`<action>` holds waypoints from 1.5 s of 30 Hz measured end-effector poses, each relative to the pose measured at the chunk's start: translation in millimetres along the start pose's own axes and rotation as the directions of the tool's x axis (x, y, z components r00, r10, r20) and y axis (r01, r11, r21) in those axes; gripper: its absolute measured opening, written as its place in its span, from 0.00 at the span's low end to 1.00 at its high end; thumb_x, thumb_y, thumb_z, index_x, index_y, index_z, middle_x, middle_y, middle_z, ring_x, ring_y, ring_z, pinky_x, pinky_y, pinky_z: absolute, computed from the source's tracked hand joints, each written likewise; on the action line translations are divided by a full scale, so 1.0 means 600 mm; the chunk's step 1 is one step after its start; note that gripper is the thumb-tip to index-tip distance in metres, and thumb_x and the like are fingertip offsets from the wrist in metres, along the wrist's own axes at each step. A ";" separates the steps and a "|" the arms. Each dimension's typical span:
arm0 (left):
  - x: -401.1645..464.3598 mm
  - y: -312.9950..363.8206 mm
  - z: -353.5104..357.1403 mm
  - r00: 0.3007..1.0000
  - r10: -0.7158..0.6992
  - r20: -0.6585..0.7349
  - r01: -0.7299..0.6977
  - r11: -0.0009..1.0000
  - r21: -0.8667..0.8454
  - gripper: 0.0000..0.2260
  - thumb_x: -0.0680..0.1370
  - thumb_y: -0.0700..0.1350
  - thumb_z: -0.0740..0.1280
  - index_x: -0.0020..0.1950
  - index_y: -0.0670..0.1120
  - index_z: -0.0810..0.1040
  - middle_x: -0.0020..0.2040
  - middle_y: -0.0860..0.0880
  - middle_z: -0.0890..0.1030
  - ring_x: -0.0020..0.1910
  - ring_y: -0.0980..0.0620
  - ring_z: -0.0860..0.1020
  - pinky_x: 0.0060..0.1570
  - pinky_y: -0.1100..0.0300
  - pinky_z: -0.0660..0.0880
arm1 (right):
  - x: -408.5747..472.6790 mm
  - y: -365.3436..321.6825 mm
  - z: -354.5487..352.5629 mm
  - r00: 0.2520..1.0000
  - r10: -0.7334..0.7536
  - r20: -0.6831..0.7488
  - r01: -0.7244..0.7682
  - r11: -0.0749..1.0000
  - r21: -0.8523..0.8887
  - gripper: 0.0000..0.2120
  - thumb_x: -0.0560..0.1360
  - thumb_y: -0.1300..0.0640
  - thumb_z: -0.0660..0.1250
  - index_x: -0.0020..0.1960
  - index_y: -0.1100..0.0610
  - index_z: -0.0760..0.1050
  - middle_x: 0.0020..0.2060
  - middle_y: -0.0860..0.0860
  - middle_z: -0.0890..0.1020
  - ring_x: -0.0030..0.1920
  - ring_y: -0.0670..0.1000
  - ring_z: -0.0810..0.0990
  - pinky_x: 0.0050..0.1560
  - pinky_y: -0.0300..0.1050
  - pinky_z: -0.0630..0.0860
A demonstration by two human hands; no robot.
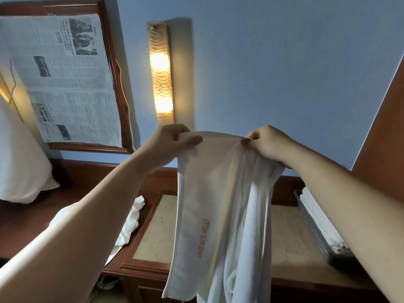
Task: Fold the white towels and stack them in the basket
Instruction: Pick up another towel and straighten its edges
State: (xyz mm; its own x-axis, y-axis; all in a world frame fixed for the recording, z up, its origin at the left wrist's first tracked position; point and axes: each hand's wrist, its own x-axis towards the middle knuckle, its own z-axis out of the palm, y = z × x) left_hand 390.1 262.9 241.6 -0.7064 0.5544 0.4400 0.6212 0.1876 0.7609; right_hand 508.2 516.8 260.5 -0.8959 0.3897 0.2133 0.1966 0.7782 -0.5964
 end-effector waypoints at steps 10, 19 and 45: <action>0.015 0.008 0.092 0.981 -0.189 0.048 0.190 0.981 -0.022 0.12 0.82 0.41 0.63 0.51 0.55 0.84 0.38 0.48 0.81 0.33 0.52 0.76 0.35 0.59 0.70 | 0.005 0.008 0.047 0.997 -0.030 0.068 0.040 0.988 -0.151 0.19 0.83 0.48 0.64 0.36 0.54 0.74 0.32 0.49 0.76 0.36 0.50 0.74 0.34 0.45 0.65; 0.035 0.030 0.117 0.988 0.125 0.090 -0.154 0.847 0.508 0.15 0.81 0.64 0.63 0.56 0.58 0.84 0.47 0.54 0.79 0.48 0.51 0.79 0.49 0.52 0.78 | -0.001 0.016 0.034 0.988 -0.086 0.127 0.101 0.989 -0.110 0.16 0.81 0.46 0.67 0.41 0.56 0.79 0.32 0.49 0.76 0.35 0.49 0.73 0.37 0.46 0.67; 0.047 -0.018 0.098 0.863 -0.419 0.283 0.486 0.534 -0.691 0.21 0.81 0.31 0.61 0.73 0.44 0.75 0.66 0.40 0.76 0.64 0.42 0.77 0.61 0.52 0.76 | 0.000 0.008 0.076 0.886 0.234 0.400 -0.455 0.271 0.849 0.08 0.77 0.73 0.66 0.51 0.68 0.83 0.44 0.61 0.86 0.35 0.51 0.86 0.33 0.40 0.83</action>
State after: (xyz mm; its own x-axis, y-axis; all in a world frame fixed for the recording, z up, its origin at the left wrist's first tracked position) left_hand 383.6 324.1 217.6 -0.7738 0.6291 -0.0741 -0.2461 -0.1907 0.9503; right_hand 491.2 498.4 222.4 -0.9073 0.3305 -0.2602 0.1224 -0.3844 -0.9150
